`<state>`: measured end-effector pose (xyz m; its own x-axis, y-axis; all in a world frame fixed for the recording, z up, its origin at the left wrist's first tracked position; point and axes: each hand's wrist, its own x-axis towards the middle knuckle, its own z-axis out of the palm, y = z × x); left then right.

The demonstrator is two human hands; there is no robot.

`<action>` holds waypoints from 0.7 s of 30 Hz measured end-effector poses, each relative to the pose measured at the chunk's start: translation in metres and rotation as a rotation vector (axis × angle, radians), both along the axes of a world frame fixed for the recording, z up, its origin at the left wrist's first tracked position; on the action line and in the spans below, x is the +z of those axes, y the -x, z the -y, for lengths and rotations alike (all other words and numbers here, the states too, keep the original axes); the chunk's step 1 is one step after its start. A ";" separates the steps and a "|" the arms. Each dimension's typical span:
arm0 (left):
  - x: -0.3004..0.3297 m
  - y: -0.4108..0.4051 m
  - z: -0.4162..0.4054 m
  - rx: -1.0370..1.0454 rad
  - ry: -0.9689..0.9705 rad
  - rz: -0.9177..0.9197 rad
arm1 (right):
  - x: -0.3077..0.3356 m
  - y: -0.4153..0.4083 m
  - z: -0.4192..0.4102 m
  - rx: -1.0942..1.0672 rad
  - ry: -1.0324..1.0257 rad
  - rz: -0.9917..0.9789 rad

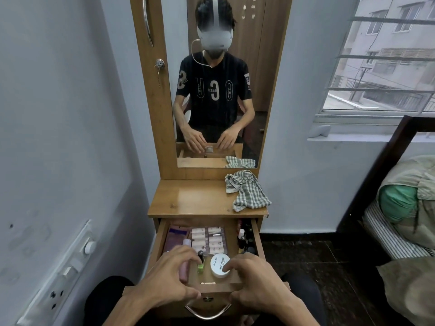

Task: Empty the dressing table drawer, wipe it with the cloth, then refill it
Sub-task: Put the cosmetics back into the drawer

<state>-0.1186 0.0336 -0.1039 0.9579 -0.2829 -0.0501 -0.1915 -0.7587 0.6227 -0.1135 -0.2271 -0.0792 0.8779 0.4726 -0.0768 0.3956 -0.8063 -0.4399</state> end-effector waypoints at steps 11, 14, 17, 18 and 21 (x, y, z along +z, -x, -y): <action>0.020 -0.029 -0.001 0.018 -0.220 0.099 | -0.005 -0.029 -0.006 0.019 0.044 0.135; 0.017 -0.043 -0.004 0.030 -0.256 0.114 | -0.009 -0.042 -0.010 0.016 0.057 0.161; 0.016 -0.059 -0.005 0.008 -0.278 0.141 | -0.009 -0.057 -0.012 0.023 0.080 0.185; 0.015 -0.063 -0.005 0.000 -0.277 0.151 | -0.008 -0.062 -0.013 0.032 0.082 0.187; 0.012 -0.075 -0.007 -0.013 -0.259 0.171 | -0.003 -0.076 -0.019 0.053 0.096 0.207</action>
<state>-0.0441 0.0401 -0.0915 0.9551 -0.2936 0.0396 -0.2872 -0.8849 0.3667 -0.0380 -0.2081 -0.0826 0.8539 0.5175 0.0557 0.5122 -0.8164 -0.2668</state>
